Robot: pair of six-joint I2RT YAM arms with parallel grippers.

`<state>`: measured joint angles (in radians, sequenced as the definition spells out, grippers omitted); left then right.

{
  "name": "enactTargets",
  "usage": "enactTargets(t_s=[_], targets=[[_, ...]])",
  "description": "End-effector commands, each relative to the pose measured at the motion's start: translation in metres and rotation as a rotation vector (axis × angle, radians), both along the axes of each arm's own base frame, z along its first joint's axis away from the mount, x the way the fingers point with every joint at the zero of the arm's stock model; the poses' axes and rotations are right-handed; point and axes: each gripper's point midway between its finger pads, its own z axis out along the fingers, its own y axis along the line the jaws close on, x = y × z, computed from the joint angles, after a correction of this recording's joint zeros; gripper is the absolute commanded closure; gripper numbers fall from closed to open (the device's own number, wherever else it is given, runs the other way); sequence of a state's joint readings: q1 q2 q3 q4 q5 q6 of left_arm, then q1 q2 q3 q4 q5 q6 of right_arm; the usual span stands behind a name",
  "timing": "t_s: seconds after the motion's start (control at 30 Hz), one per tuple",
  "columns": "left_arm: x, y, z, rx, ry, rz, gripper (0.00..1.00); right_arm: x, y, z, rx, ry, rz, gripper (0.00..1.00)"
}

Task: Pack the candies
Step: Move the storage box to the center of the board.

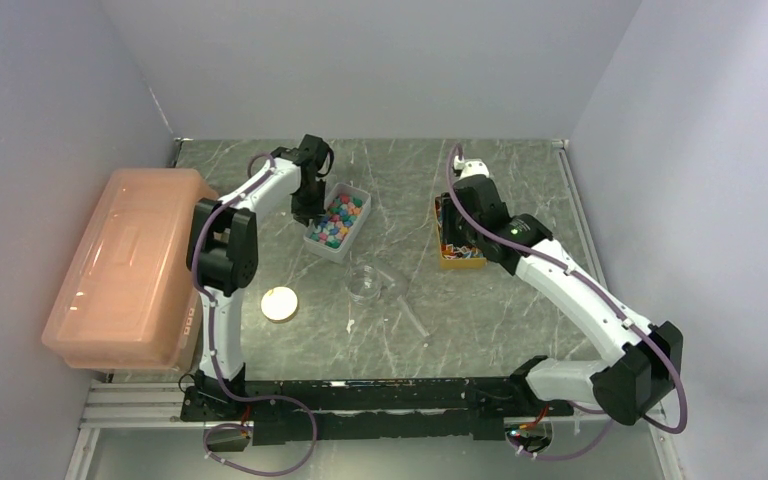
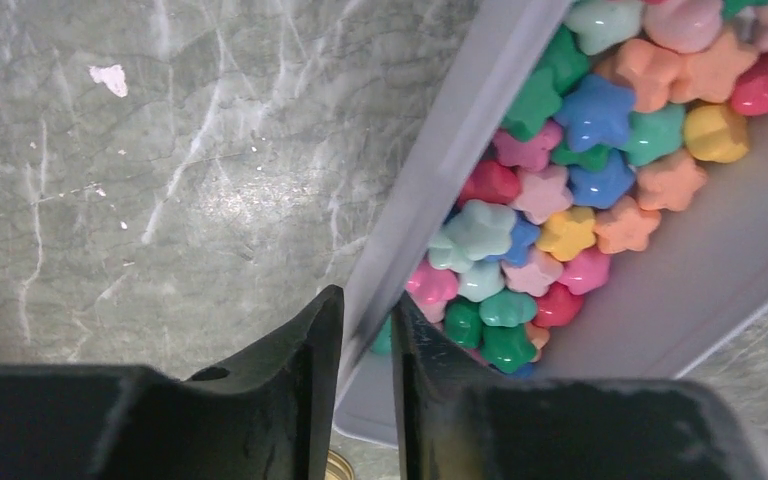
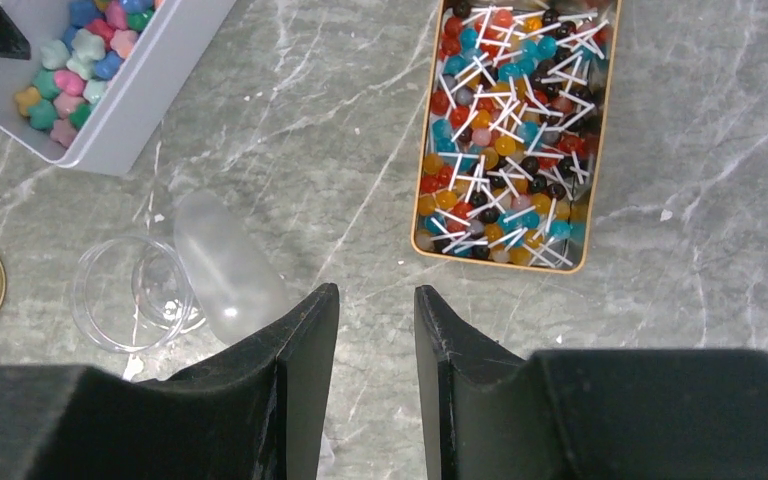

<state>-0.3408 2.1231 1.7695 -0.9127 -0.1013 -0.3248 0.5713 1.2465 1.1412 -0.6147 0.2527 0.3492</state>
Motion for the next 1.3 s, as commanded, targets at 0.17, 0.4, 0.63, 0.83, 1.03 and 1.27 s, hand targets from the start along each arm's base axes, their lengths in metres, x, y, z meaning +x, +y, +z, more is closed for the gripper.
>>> enactTargets(t_s=[0.17,0.4,0.63,0.83,1.03,1.27], targets=[[0.008,-0.013,0.019,-0.062,-0.042,-0.046,0.97,-0.009,-0.003,-0.001,0.032,-0.007,-0.014,0.62],[0.005,-0.035,0.028,-0.079,-0.054,-0.100,0.97,-0.017,-0.007,-0.005,0.048,0.001,-0.026,0.62],[0.001,-0.078,0.033,-0.113,-0.060,-0.121,0.97,-0.032,-0.017,0.000,0.058,-0.007,-0.039,0.62],[-0.003,-0.107,0.023,-0.166,-0.067,-0.082,0.97,-0.046,-0.027,-0.001,0.064,-0.009,-0.052,0.62],[-0.010,-0.127,0.012,-0.189,-0.054,-0.045,0.97,-0.056,-0.028,-0.005,0.095,0.003,-0.046,0.62],[-0.024,-0.144,0.004,-0.200,-0.037,-0.038,0.97,-0.064,-0.019,-0.013,0.117,0.027,-0.014,0.62]])
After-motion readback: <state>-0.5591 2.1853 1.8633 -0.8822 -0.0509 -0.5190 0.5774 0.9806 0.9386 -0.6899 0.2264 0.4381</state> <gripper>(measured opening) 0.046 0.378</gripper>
